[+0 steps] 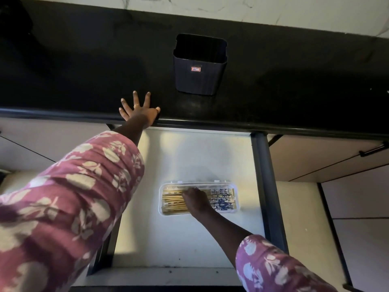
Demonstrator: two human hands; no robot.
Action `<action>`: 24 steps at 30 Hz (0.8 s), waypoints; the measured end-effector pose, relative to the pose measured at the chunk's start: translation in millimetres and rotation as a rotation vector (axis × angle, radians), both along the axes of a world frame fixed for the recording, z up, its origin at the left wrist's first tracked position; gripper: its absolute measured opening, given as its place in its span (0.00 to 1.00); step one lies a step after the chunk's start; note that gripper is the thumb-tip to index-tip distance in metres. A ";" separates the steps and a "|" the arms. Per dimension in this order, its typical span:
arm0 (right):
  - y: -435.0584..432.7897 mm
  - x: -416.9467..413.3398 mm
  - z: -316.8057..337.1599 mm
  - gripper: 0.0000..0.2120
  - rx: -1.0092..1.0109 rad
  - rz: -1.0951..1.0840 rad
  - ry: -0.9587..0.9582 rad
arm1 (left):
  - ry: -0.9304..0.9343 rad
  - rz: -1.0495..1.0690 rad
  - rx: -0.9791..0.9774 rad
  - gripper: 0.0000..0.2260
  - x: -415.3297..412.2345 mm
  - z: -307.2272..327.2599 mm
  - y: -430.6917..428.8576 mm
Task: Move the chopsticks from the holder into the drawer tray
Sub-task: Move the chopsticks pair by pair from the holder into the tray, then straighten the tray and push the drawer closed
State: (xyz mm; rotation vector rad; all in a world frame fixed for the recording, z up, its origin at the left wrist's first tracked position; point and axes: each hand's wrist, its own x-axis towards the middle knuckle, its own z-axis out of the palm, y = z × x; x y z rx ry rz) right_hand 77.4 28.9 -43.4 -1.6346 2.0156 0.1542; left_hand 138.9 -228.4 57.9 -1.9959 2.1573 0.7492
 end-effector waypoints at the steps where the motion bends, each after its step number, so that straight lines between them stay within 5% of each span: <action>1: -1.4 0.2 -1.6 0.13 0.009 -0.003 -0.011 | 0.000 -0.003 -0.006 0.28 0.4 -0.4 0.0; 11: 7.5 -5.0 2.7 0.14 -0.098 0.000 0.016 | 0.022 -0.036 -0.070 0.28 5.4 -6.4 3.1; 15: 15.5 -19.5 10.2 0.13 -0.320 -0.193 0.071 | 0.091 -0.091 -0.157 0.26 16.4 -9.5 14.9; 21: 32.7 -58.2 17.6 0.12 -0.436 -0.477 0.102 | 0.462 -0.005 -0.459 0.25 43.8 -25.4 87.4; 24: 42.3 -67.9 28.5 0.11 -0.422 -0.655 0.007 | 0.434 0.041 -0.356 0.25 56.2 -42.8 135.3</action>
